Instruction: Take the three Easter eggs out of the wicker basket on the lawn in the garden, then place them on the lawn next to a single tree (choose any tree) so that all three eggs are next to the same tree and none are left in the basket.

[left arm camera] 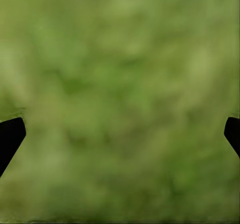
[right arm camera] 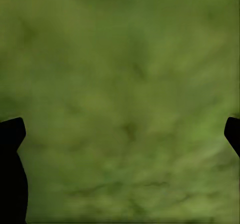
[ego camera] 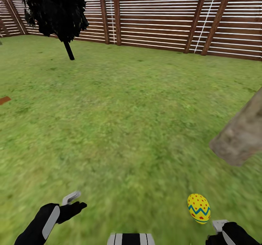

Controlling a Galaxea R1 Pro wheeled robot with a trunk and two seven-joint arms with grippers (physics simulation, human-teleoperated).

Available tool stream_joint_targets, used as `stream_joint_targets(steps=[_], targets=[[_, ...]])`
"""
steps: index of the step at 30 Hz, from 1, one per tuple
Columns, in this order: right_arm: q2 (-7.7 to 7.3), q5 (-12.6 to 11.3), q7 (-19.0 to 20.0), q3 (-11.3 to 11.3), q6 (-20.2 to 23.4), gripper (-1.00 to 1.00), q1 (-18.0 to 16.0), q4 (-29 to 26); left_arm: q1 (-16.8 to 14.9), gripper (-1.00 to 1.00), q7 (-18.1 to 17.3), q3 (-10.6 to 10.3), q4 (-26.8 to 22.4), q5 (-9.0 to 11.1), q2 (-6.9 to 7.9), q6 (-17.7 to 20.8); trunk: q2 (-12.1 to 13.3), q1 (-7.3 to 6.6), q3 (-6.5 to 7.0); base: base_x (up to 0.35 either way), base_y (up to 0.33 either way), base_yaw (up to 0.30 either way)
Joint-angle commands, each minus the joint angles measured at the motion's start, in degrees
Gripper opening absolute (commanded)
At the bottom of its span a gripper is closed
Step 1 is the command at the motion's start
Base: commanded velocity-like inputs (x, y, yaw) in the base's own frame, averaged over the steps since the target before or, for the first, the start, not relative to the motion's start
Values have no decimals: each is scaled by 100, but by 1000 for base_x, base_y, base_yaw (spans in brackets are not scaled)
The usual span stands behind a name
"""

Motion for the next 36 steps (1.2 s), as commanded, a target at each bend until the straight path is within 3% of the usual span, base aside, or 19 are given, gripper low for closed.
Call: stream_joint_targets(steps=[1,36], targets=[[-7,29,27,21,20,100,-3,-7,-2,100,-29,18,-5,-14,-4,32,0,-7,19,-348,0,0],[2,29,26,21,19,100,-3,2,-2,100,-20,17,-5,-18,-10,29,46,-97,794,-348,0,0]])
